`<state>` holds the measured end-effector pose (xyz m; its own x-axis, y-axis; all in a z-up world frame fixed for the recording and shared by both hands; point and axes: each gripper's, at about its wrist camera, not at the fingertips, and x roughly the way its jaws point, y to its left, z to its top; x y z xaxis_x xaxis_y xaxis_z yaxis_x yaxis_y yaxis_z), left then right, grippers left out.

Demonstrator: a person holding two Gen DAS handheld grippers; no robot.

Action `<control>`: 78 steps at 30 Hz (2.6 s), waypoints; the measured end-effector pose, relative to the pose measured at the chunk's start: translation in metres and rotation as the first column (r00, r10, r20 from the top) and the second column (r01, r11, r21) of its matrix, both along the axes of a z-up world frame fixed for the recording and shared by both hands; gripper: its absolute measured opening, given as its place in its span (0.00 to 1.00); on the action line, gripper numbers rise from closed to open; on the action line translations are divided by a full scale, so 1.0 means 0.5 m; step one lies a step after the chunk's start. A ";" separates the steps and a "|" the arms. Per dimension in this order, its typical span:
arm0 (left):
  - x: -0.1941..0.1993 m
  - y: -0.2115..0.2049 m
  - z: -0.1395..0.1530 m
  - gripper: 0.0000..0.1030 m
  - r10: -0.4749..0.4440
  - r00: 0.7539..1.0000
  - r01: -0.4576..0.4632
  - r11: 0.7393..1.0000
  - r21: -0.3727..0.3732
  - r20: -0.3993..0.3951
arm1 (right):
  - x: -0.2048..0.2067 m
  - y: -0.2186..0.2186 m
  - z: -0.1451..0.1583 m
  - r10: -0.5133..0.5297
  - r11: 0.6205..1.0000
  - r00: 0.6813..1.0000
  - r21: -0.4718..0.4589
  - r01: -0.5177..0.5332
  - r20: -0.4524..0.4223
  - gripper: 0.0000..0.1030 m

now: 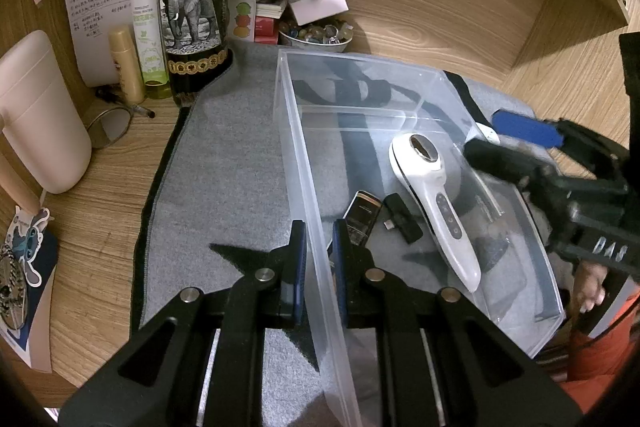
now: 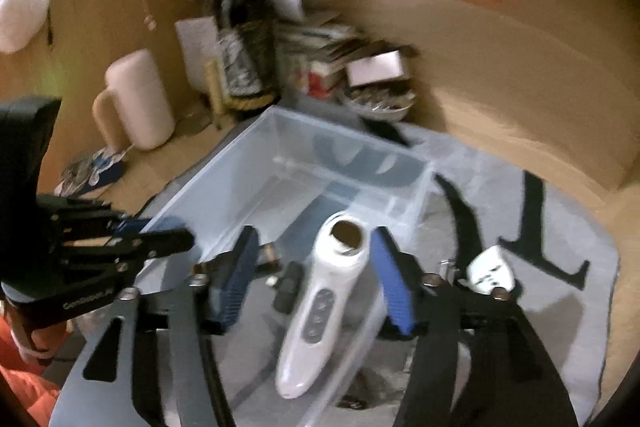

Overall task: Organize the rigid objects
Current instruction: 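Grasp the small black item with the right gripper and place it in the box, then grasp the white plug adapter with the right gripper and carry it toward the box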

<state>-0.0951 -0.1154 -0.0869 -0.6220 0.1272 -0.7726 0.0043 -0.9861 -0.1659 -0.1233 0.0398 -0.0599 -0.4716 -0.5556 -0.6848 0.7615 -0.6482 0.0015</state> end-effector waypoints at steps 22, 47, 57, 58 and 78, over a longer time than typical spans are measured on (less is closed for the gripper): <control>0.001 0.001 0.000 0.13 0.000 1.000 0.000 1.000 0.001 -0.001 | -0.189 0.176 -0.069 -0.370 0.928 0.924 0.079 0.364 0.095 0.63; 0.002 -0.001 0.000 0.13 -0.001 1.000 0.001 1.000 0.001 -0.002 | -0.193 0.148 -0.086 -0.343 0.936 0.937 0.098 0.337 0.062 0.37; 0.001 -0.001 0.000 0.13 -0.001 1.000 0.001 1.000 0.000 -0.003 | -0.137 0.134 -0.023 -0.291 0.955 0.956 0.047 0.292 -0.022 0.36; 0.002 -0.001 0.000 0.13 -0.002 1.000 0.002 1.000 0.000 -0.003 | -0.129 0.130 -0.014 -0.283 0.958 0.959 0.040 0.284 -0.034 0.36; 0.002 -0.001 0.000 0.13 -0.001 1.000 0.001 1.000 0.001 -0.004 | -0.012 0.013 0.028 -0.027 0.999 0.998 -0.020 0.026 -0.052 0.36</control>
<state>-0.0939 -0.1160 -0.0869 -0.6249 0.1285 -0.7700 0.0026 -0.9860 -0.1667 -0.1295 0.0464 -0.0461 -0.5211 -0.5554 -0.6480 0.7433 -0.6685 -0.0248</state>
